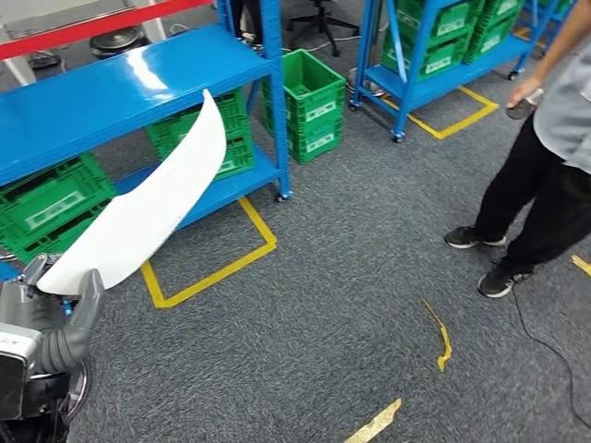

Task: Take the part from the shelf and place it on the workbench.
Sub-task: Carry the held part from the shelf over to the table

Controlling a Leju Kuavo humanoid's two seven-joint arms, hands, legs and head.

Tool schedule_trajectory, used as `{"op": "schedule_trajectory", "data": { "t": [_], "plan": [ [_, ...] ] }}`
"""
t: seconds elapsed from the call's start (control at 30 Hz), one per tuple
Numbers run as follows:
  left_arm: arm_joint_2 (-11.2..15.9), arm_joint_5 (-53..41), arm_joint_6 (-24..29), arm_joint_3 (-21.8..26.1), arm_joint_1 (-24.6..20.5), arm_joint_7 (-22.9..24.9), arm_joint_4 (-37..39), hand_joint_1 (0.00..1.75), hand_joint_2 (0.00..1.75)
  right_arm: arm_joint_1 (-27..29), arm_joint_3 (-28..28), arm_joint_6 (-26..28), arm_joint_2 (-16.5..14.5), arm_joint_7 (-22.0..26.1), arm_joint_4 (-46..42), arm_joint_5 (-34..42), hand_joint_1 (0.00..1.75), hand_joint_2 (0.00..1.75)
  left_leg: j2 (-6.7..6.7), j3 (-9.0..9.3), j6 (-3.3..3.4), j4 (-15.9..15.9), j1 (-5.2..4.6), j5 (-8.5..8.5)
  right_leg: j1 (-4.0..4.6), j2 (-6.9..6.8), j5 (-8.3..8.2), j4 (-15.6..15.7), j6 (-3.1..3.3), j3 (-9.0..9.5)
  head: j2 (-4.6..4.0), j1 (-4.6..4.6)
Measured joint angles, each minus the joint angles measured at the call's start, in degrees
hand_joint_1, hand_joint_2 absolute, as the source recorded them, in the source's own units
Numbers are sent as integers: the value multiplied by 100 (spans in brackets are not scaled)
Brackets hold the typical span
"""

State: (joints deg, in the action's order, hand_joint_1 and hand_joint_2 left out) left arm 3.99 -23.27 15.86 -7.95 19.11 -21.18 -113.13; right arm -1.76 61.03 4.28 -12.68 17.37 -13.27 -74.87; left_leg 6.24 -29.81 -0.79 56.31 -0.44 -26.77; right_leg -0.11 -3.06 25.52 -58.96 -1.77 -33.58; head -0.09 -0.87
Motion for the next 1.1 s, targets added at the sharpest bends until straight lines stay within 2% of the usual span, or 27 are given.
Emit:
{"op": "schedule_trajectory", "data": {
  "t": [0.03,0.1,0.13,0.17,0.2,0.23,0.27,0.3,0.33,0.37,0.43,0.47,0.5,0.53,0.57,0.6,0.67,0.7,0.73,0.77,0.8,0.87,0.9,0.93,0.97,1.03,1.1],
  "plan": [
    [-9,23,-5,0,-2,0,-7,168,175,8,5,0,0,1,-1,1,0,175,-34,-1,-30,19,12,-31,-6,67,-11,1,33,-15,0,-4],
    [-22,62,-13,1,4,-7,-27,168,175,14,22,-1,1,1,-2,0,0,175,-279,-119,-88,320,36,-260,-31,202,-38,13,98,-28,0,-18],
    [-25,84,-14,1,12,-10,-34,168,175,11,30,-2,1,0,-3,-1,0,175,-431,-266,-105,649,44,-447,-40,273,-46,14,119,-36,0,-30],
    [-28,117,-14,1,22,-19,-38,168,175,5,35,-7,2,-1,-3,-2,0,175,-517,-456,-110,1055,46,-640,-43,350,-51,14,135,-45,0,-38],
    [-34,162,-13,2,29,-30,-38,168,175,3,38,-10,2,-2,-4,-3,0,175,-551,-639,-109,1419,47,-776,-43,429,-55,14,145,-51,0,-42],
    [-40,213,-10,3,33,-50,-38,168,175,7,41,-14,2,-3,-4,-5,0,175,-566,-758,-104,1635,47,-806,-42,511,-58,14,147,-55,0,-43],
    [-47,277,-7,5,33,-79,-40,168,175,14,46,-17,2,-4,-4,-7,0,175,-578,-781,-93,1639,47,-717,-42,591,-62,14,145,-55,0,-42],
    [-55,342,-3,11,34,-109,-45,168,175,19,52,-17,1,-4,-4,-8,0,175,-603,-698,-78,1425,49,-530,-45,671,-67,14,138,-52,0,-43],
    [-62,400,0,21,34,-136,-54,168,175,20,59,-17,1,-4,-4,-10,0,175,-684,-541,-61,1064,55,-297,-50,750,-75,14,126,-50,0,-44],
    [-69,443,3,35,37,-156,-63,168,175,14,64,-16,0,-4,-4,-11,0,175,-840,-368,-39,668,65,-112,-48,826,-84,7,106,-57,0,-43],
    [-86,479,12,80,47,-180,-84,168,175,-1,68,-15,0,-2,-4,-12,0,175,-1087,-156,-19,146,85,43,-52,959,-113,-4,49,-105,0,-39],
    [-92,484,17,103,52,-191,-91,168,175,-1,69,-15,0,-1,-4,-16,0,175,-1127,-133,-8,65,82,37,-61,1021,-134,4,9,-135,0,-38],
    [-97,487,22,121,55,-207,-99,168,175,7,72,-15,0,1,-4,-26,0,175,-1074,-133,7,41,81,42,-73,1080,-156,21,-33,-171,0,-35],
    [-103,488,34,132,54,-228,-108,168,175,21,75,-14,0,1,-4,-45,0,175,-1010,-128,36,24,81,60,-82,1079,-164,21,-66,-199,0,-37],
    [-112,480,51,139,56,-259,-121,168,175,33,79,-13,0,2,-4,-65,0,175,-940,-118,72,5,85,75,-75,978,-126,-43,-91,-246,0,-26],
    [-123,460,76,149,65,-295,-138,168,175,35,81,-11,0,3,-4,-81,0,175,-859,-107,105,-15,91,87,-62,815,-16,-227,-110,-344,0,-9],
    [-143,393,134,185,94,-357,-162,168,175,17,82,-11,0,5,-4,-92,0,175,-687,-100,146,-22,81,83,-45,462,356,-931,-137,-667,0,15],
    [-149,346,169,214,106,-380,-168,168,175,6,83,-11,0,3,-4,-93,0,175,-600,-99,151,-21,73,80,-46,389,524,-1310,-150,-840,0,17],
    [-157,293,205,243,112,-395,-169,168,175,2,84,-11,0,-4,-4,-93,0,175,-518,-97,154,-19,68,76,-47,361,606,-1557,-156,-943,0,15],
    [-166,231,246,267,114,-408,-169,168,175,5,85,-13,0,-14,-4,-93,0,175,-444,-92,151,-17,67,72,-47,346,582,-1595,-159,-937,0,17],
    [-176,165,291,287,116,-418,-170,168,175,11,86,-13,1,-25,-4,-94,0,175,-374,-81,144,-16,66,64,-46,321,459,-1398,-157,-805,0,17],
    [-194,46,369,318,125,-436,-174,168,175,12,90,-14,1,-37,-5,-96,0,175,-245,-44,107,-11,55,34,-27,136,148,-598,-142,-325,0,20],
    [-201,5,399,340,132,-443,-180,168,175,2,91,-15,-2,-38,-5,-97,0,175,-190,-30,81,-2,39,15,-18,47,49,-258,-115,-119,0,15],
    [-205,-25,420,364,137,-451,-186,168,175,-6,91,-16,-4,-38,-6,-97,0,175,-142,-18,57,7,22,1,-7,-10,12,-59,-85,-2,0,7],
    [-207,-46,433,385,141,-456,-193,168,175,-9,91,-17,-7,-38,-6,-97,0,175,-95,-12,33,11,7,-5,8,-14,22,-2,-50,24,0,-2],
    [-212,-78,453,413,140,-462,-202,168,175,5,91,-19,-9,-43,-6,-97,0,175,-21,-4,-15,13,10,-15,3,115,-9,1,25,-2,0,-13],
    [-220,-114,484,424,144,-468,-217,168,175,13,93,-21,-10,-50,-6,-97,0,175,-185,-75,-76,197,33,-177,-20,230,-40,15,89,-21,0,-21]
  ]
}}
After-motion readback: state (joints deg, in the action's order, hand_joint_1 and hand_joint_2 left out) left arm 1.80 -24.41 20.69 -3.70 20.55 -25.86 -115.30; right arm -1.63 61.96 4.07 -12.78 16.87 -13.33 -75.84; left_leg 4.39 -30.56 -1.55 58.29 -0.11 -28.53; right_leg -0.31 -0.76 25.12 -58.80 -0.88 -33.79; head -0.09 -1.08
